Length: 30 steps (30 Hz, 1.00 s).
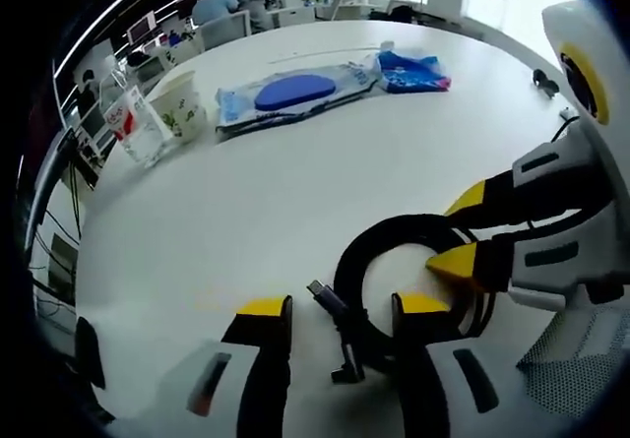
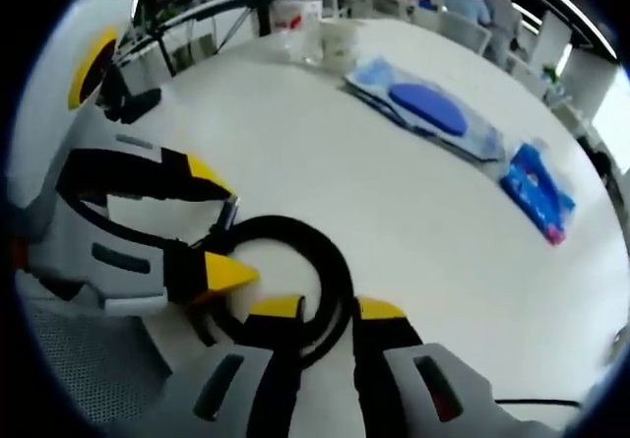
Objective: Arrange the tabletop items into an orderly group along one side of the table until the central work area is clear of visible clutter.
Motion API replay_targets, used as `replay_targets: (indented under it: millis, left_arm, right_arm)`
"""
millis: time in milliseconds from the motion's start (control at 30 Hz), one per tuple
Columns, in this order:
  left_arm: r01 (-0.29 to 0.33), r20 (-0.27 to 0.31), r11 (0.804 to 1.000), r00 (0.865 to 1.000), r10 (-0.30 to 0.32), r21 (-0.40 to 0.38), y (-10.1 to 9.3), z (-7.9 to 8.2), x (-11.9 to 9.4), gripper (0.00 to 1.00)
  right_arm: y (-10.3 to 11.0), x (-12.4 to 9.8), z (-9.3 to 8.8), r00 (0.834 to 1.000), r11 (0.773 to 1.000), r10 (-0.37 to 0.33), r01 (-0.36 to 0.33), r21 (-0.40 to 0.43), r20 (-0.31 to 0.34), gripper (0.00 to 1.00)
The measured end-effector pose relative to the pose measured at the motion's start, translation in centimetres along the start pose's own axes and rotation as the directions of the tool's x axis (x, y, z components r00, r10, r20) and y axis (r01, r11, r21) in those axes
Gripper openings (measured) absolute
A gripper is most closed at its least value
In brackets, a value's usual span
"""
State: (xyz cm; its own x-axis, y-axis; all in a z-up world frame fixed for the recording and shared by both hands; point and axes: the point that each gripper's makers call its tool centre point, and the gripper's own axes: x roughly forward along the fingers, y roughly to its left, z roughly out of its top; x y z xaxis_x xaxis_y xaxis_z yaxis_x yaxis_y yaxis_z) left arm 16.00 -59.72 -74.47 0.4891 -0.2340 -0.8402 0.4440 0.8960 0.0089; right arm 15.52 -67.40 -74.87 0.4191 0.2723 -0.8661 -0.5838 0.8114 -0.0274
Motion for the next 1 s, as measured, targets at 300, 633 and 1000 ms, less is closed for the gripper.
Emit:
replay_targets:
  millis: [300, 633, 1000]
  left_arm:
    - [0.009, -0.001, 1.000, 1.000, -0.009, 0.019, -0.40, 0.05, 0.05, 0.25]
    - [0.013, -0.003, 1.000, 1.000, -0.013, 0.010, -0.28, 0.00, 0.01, 0.16]
    - [0.029, -0.014, 0.999, 0.999, -0.030, -0.046, -0.12, 0.03, -0.08, 0.14]
  right_arm:
    - [0.10, 0.11, 0.14, 1.000, 0.999, -0.016, 0.016, -0.034, 0.009, 0.09]
    - [0.00, 0.08, 0.22, 0.998, 0.999, -0.040, 0.042, -0.029, 0.045, 0.05]
    - [-0.08, -0.33, 0.55, 0.998, 0.999, -0.027, 0.025, 0.026, 0.062, 0.03]
